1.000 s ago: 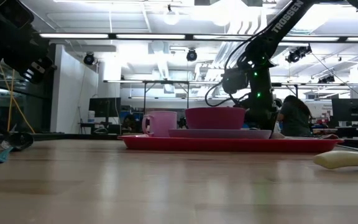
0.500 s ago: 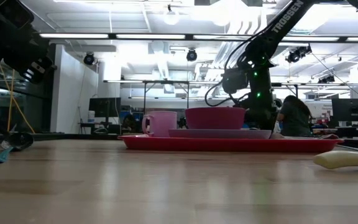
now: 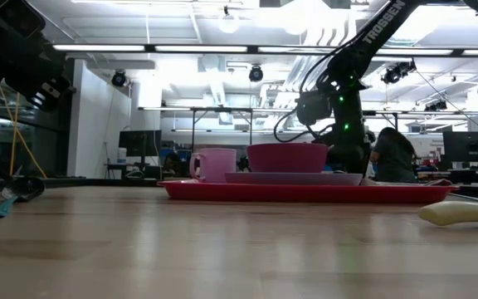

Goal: Set up tray
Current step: Put the white napkin to the right of the blue plate on the red serving tray, then put the blue fork on the white napkin on the red serving tray

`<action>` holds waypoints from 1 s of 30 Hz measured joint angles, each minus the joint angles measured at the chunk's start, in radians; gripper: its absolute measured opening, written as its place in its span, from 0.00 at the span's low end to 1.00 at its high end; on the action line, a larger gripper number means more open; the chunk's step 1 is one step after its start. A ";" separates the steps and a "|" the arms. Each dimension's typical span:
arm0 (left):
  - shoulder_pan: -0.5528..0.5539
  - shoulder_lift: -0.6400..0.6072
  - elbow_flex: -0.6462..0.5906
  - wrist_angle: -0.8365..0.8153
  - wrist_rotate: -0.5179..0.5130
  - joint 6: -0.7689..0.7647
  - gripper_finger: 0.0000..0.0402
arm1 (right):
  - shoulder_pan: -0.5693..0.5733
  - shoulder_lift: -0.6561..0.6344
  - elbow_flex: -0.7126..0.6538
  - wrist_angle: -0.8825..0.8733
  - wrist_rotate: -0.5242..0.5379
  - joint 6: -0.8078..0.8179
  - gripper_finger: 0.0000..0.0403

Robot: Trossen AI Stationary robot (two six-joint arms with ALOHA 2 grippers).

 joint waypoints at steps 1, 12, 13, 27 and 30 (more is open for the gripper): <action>0.000 0.000 0.000 0.000 0.000 0.000 0.41 | 0.000 0.000 0.000 0.000 0.000 0.000 0.23; 0.000 0.000 0.000 0.000 0.000 0.000 0.41 | 0.000 0.000 0.000 0.010 0.043 0.000 0.24; 0.000 0.000 0.000 0.001 0.000 0.000 0.41 | 0.000 0.000 0.000 0.013 0.042 0.000 0.24; 0.000 0.000 0.000 0.002 0.000 0.000 0.41 | 0.000 -0.058 0.000 0.015 0.124 0.000 0.25; 0.000 0.000 0.000 0.002 0.000 0.000 0.41 | 0.000 -0.114 0.000 0.014 0.156 0.000 0.25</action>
